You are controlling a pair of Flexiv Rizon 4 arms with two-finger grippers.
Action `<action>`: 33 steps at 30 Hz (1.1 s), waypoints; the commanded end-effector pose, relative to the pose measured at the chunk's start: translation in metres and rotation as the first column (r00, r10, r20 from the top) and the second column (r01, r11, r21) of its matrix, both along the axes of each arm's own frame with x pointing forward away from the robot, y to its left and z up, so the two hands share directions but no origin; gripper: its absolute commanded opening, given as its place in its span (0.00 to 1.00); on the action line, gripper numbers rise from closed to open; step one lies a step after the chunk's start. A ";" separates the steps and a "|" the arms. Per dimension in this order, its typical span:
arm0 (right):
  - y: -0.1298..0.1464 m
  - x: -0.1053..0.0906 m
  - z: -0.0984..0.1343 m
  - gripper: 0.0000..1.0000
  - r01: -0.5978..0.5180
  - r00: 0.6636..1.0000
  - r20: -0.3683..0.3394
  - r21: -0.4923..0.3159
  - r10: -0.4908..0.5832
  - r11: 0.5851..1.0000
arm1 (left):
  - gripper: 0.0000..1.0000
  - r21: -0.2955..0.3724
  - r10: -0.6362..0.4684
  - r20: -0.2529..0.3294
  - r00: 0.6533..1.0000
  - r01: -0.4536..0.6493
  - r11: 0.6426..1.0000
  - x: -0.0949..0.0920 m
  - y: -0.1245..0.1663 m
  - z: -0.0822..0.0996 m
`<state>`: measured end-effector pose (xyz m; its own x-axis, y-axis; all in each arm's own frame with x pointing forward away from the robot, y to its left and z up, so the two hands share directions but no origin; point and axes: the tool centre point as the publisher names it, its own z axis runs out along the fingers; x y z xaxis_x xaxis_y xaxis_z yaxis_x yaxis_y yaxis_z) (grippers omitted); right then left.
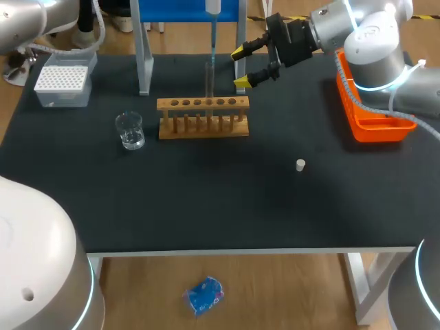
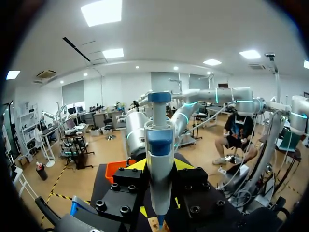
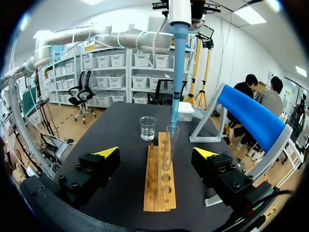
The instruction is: Invert the test tube, pick up the pipette, mount the tip to pipette, aspirate from beaker and dispense into the tube, eject the tip, return the pipette, and cap with the stopper.
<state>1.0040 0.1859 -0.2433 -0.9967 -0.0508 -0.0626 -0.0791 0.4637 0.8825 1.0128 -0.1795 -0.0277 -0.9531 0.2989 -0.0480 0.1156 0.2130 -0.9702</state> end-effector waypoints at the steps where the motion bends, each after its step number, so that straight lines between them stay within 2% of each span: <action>1: 0.000 0.000 0.000 1.00 0.000 1.000 0.001 0.001 0.000 1.000 | 0.00 -0.003 0.009 -0.004 1.000 -0.009 1.000 -0.005 0.003 -0.002; 12: 0.000 0.000 0.000 1.00 0.000 1.000 0.001 0.001 0.000 1.000 | 0.00 -0.002 0.034 -0.012 0.999 -0.034 0.999 -0.014 0.012 -0.005; 21: 0.000 0.000 0.000 1.00 0.000 1.000 0.001 0.001 0.000 1.000 | 0.00 0.026 0.047 -0.014 0.999 -0.047 0.999 -0.011 0.018 -0.009; 33: 0.000 0.000 0.000 1.00 0.000 1.000 0.001 0.001 0.000 1.000 | 0.00 0.000 0.042 0.011 0.999 -0.042 0.999 -0.002 0.013 -0.013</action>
